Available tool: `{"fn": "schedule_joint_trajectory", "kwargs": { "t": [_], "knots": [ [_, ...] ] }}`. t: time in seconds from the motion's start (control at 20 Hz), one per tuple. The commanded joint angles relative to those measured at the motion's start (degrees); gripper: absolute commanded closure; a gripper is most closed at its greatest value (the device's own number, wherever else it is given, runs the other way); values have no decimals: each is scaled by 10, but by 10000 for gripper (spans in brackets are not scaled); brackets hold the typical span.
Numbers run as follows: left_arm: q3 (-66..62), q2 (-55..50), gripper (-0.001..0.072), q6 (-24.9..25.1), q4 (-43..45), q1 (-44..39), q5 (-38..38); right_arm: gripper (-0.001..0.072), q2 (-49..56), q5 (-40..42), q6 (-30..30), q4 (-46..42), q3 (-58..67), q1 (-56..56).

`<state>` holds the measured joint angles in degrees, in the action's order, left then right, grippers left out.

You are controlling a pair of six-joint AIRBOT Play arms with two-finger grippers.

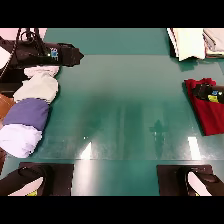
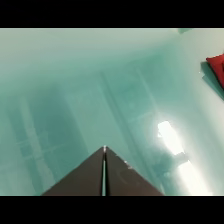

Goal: Fold the shirts.

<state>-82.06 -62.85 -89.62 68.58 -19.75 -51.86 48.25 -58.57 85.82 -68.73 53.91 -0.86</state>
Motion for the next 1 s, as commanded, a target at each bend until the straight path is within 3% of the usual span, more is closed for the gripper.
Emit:
{"fn": "schedule_joint_trajectory", "kwargs": {
  "t": [0.0,0.6,0.7,0.75,0.8,0.85,0.95],
  "knots": [
    [0,0,687,0,0,0,0,697,0,1,0,1,0,1],
    [0,0,687,-2,-3,0,3,697,0,-1,0,2,0,1],
    [0,-1,685,17,10,0,38,697,0,-1,0,2,0,1],
    [0,-1,581,29,34,2,61,696,0,-1,0,2,0,1],
    [0,-3,288,23,85,2,87,697,0,-1,0,2,0,1],
    [0,-5,240,-5,147,2,109,697,0,-1,1,3,0,1],
    [0,-24,240,-66,262,23,121,697,0,-1,1,3,0,1]
  ]
}}
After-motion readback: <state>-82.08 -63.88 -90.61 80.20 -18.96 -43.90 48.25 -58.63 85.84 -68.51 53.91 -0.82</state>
